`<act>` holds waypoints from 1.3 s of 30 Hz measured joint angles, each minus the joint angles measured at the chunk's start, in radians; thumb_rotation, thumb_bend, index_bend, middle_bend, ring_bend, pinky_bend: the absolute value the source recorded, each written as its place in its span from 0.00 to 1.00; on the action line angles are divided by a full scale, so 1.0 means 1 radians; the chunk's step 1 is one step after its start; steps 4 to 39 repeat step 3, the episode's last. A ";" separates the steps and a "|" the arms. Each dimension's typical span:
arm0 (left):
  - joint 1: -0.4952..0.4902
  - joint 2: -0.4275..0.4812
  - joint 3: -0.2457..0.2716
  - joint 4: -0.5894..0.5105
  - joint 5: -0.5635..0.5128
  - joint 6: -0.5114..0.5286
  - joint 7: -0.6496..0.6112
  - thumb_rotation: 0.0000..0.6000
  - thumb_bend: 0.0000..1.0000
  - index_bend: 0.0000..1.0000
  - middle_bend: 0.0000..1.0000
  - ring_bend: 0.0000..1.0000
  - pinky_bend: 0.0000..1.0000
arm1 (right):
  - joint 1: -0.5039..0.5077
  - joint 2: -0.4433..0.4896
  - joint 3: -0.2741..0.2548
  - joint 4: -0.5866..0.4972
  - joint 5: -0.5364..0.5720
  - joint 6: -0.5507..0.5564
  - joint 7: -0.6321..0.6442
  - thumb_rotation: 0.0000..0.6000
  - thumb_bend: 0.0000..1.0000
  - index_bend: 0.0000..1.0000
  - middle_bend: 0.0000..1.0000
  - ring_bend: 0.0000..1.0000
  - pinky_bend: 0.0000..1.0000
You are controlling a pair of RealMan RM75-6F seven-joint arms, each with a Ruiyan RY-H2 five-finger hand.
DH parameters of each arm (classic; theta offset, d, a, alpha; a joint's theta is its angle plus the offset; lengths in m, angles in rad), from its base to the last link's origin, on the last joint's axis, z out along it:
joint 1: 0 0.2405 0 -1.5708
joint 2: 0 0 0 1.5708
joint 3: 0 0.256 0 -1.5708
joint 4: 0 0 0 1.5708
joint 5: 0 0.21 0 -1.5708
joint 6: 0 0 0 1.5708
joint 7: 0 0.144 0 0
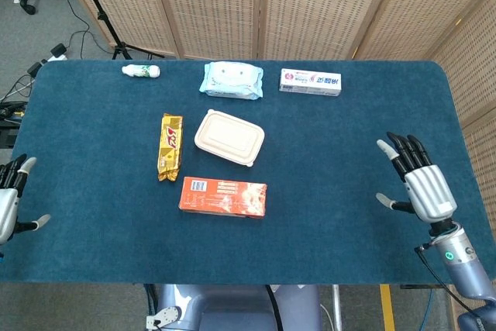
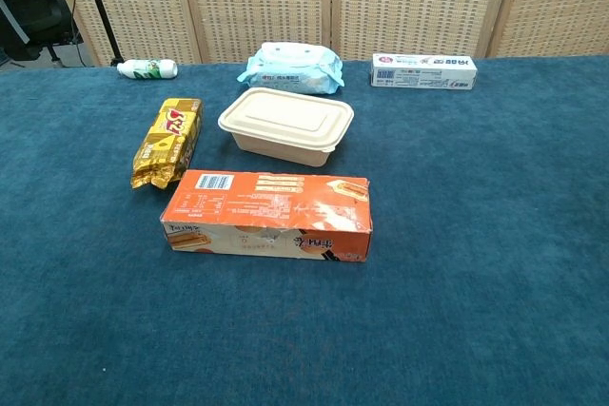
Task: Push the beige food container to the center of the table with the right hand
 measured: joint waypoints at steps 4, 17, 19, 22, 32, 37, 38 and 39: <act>0.002 -0.008 0.005 0.003 0.011 0.011 0.010 1.00 0.00 0.00 0.00 0.00 0.00 | -0.048 -0.019 -0.015 0.040 -0.009 0.045 0.018 1.00 0.00 0.06 0.00 0.00 0.00; 0.002 -0.008 0.005 0.003 0.011 0.011 0.010 1.00 0.00 0.00 0.00 0.00 0.00 | -0.048 -0.019 -0.015 0.040 -0.009 0.045 0.018 1.00 0.00 0.06 0.00 0.00 0.00; 0.002 -0.008 0.005 0.003 0.011 0.011 0.010 1.00 0.00 0.00 0.00 0.00 0.00 | -0.048 -0.019 -0.015 0.040 -0.009 0.045 0.018 1.00 0.00 0.06 0.00 0.00 0.00; 0.002 -0.008 0.005 0.003 0.011 0.011 0.010 1.00 0.00 0.00 0.00 0.00 0.00 | -0.048 -0.019 -0.015 0.040 -0.009 0.045 0.018 1.00 0.00 0.06 0.00 0.00 0.00; 0.002 -0.008 0.005 0.003 0.011 0.011 0.010 1.00 0.00 0.00 0.00 0.00 0.00 | -0.048 -0.019 -0.015 0.040 -0.009 0.045 0.018 1.00 0.00 0.06 0.00 0.00 0.00; 0.002 -0.008 0.005 0.003 0.011 0.011 0.010 1.00 0.00 0.00 0.00 0.00 0.00 | -0.048 -0.019 -0.015 0.040 -0.009 0.045 0.018 1.00 0.00 0.06 0.00 0.00 0.00; 0.002 -0.008 0.005 0.003 0.011 0.011 0.010 1.00 0.00 0.00 0.00 0.00 0.00 | -0.048 -0.019 -0.015 0.040 -0.009 0.045 0.018 1.00 0.00 0.06 0.00 0.00 0.00; 0.002 -0.008 0.005 0.003 0.011 0.011 0.010 1.00 0.00 0.00 0.00 0.00 0.00 | -0.048 -0.019 -0.015 0.040 -0.009 0.045 0.018 1.00 0.00 0.06 0.00 0.00 0.00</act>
